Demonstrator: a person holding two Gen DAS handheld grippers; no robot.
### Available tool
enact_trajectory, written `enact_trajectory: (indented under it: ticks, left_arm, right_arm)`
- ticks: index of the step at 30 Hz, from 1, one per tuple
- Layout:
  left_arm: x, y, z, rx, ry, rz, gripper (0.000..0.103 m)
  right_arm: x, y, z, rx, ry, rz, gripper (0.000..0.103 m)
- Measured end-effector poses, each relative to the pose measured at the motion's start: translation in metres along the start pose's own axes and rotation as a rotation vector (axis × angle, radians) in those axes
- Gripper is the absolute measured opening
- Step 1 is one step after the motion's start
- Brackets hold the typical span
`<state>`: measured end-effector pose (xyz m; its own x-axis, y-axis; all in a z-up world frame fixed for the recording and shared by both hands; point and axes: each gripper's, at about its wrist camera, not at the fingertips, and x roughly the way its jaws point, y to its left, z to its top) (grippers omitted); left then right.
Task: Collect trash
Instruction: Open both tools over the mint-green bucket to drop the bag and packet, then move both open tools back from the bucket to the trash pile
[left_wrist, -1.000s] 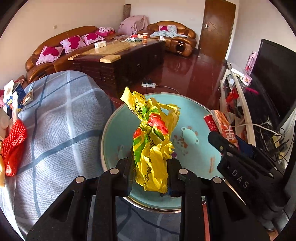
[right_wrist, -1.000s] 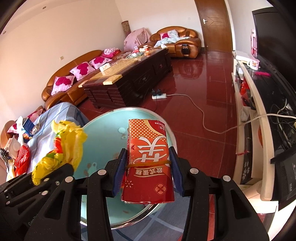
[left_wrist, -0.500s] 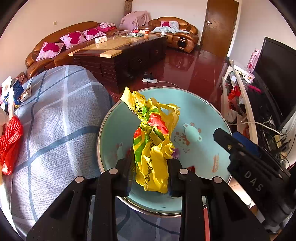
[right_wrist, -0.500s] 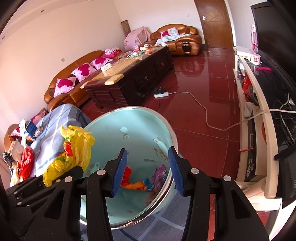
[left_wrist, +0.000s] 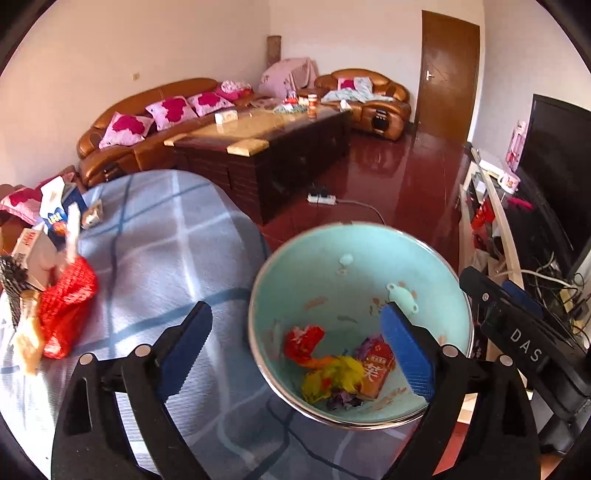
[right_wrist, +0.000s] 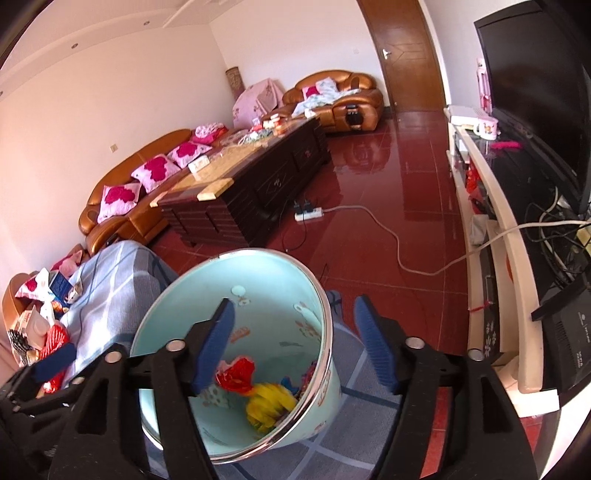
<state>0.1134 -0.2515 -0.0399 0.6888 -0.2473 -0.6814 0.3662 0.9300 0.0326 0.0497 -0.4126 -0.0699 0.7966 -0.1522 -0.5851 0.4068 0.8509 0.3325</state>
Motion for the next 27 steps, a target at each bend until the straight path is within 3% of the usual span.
enact_trajectory:
  ticks: [6, 15, 27]
  left_arm:
    - [-0.022, 0.02, 0.0, -0.009, -0.042, 0.026, 0.095]
    - [-0.04, 0.074, -0.022, -0.06, -0.019, 0.076, 0.095]
    - [-0.068, 0.183, -0.059, -0.194, -0.014, 0.192, 0.095]
  right_arm:
    - [-0.012, 0.013, 0.003, -0.03, -0.027, 0.017, 0.07]
    - [-0.018, 0.05, -0.007, -0.127, -0.014, 0.051, 0.071]
    - [-0.03, 0.148, -0.039, -0.319, 0.026, 0.168, 0.071]
